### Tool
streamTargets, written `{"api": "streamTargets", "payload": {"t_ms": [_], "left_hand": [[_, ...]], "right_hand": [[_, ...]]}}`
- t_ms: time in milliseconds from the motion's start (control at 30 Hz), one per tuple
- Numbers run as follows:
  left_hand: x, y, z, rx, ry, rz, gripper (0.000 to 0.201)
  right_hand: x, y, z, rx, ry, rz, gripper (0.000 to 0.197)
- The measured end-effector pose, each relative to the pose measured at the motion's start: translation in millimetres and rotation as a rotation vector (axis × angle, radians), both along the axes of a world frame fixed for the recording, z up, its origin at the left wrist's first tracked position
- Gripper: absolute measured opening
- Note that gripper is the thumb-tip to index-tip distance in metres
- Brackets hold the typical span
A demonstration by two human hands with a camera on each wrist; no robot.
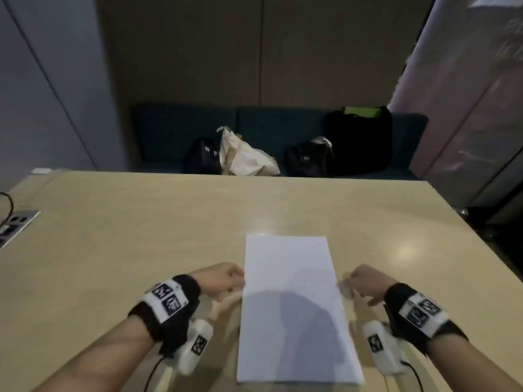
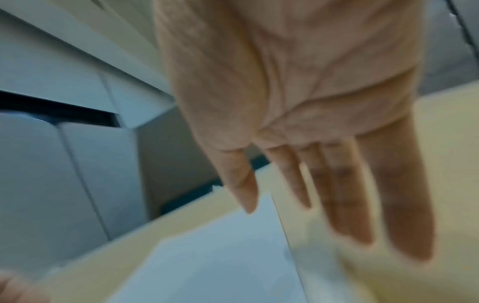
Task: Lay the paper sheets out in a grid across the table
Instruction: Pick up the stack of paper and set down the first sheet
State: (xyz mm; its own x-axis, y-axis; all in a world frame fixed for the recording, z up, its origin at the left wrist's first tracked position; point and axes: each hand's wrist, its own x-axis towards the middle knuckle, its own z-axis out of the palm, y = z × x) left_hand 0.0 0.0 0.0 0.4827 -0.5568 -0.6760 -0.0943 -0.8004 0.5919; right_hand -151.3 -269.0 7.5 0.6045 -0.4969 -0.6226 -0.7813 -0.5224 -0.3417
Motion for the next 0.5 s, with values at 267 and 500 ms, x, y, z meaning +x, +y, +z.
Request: {"api": "streamTargets", "payload": {"t_ms": [267,500], "left_hand": [[-4,-36,-22,0.074,-0.065,0.092,0.043],[-17,-52,-36,0.23,-0.298,0.08,0.052]], "right_hand": [[13,19,-32,0.039,-0.111,-0.115,0.04],[23,26,-37,0.036,-0.055,-0.122,0.025]]}}
